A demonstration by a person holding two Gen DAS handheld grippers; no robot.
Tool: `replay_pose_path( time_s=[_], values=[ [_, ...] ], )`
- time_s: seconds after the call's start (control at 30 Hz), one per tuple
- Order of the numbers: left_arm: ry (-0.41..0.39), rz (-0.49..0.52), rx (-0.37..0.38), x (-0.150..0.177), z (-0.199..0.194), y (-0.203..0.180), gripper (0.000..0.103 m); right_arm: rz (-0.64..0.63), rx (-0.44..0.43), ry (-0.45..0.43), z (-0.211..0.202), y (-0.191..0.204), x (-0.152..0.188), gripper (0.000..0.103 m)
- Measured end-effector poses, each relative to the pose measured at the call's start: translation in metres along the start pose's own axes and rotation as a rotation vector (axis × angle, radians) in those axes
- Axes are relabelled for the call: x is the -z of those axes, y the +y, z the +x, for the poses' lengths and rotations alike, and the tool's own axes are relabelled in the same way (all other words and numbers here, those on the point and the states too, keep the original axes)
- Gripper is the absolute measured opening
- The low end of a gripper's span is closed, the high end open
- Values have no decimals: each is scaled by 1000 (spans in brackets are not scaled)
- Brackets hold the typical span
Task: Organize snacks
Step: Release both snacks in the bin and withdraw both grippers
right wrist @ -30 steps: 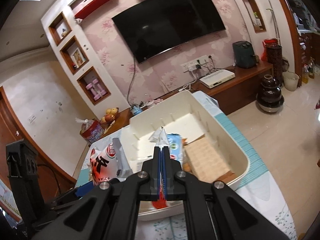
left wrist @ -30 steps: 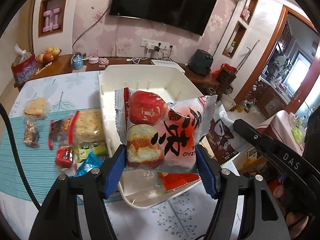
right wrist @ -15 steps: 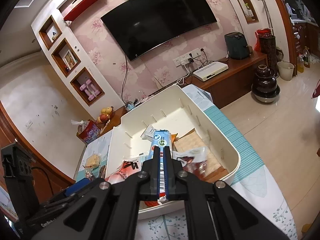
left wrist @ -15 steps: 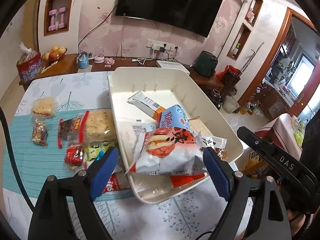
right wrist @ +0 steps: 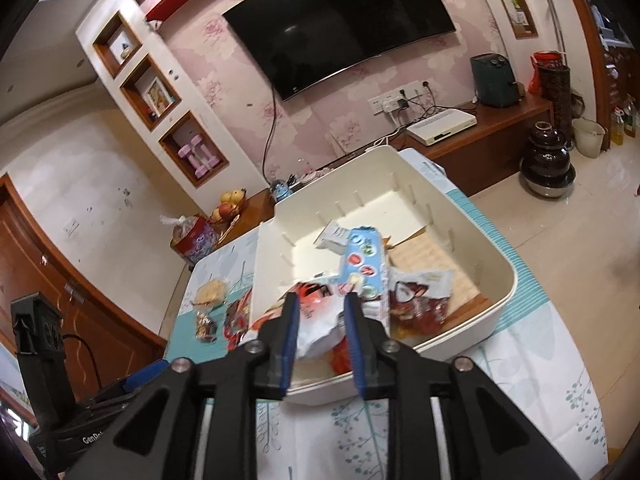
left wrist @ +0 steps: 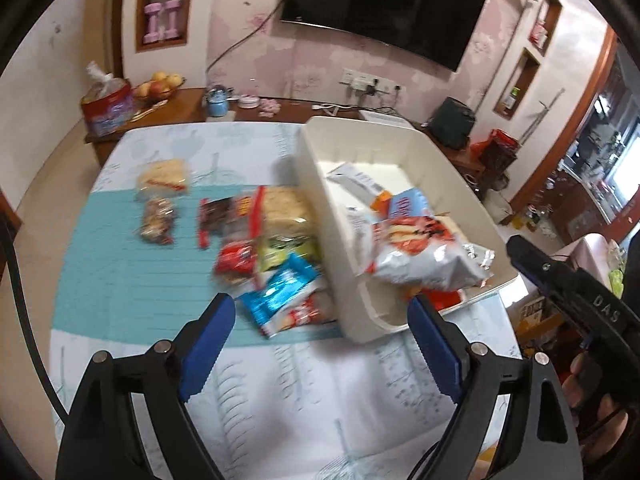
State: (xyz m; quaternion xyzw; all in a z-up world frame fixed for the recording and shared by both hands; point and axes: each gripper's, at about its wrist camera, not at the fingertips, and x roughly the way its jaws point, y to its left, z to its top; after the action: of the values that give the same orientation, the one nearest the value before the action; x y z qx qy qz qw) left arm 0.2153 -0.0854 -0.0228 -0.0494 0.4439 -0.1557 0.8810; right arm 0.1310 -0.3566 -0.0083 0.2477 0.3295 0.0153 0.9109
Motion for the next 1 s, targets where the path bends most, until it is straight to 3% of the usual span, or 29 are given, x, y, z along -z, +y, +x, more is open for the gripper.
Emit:
replay_pose_path(
  time_s=[0.3, 0.5, 1.0],
  values=[
    [-3, -64, -80, 15, -25, 45, 87, -52, -44, 33, -4, 41, 19, 34],
    [-21, -136, -97, 21, -39, 81, 87, 2, -68, 81, 0, 60, 43, 34],
    [-46, -220, -155, 30, -49, 148, 87, 133, -31, 234, 49, 96, 93, 34]
  ],
)
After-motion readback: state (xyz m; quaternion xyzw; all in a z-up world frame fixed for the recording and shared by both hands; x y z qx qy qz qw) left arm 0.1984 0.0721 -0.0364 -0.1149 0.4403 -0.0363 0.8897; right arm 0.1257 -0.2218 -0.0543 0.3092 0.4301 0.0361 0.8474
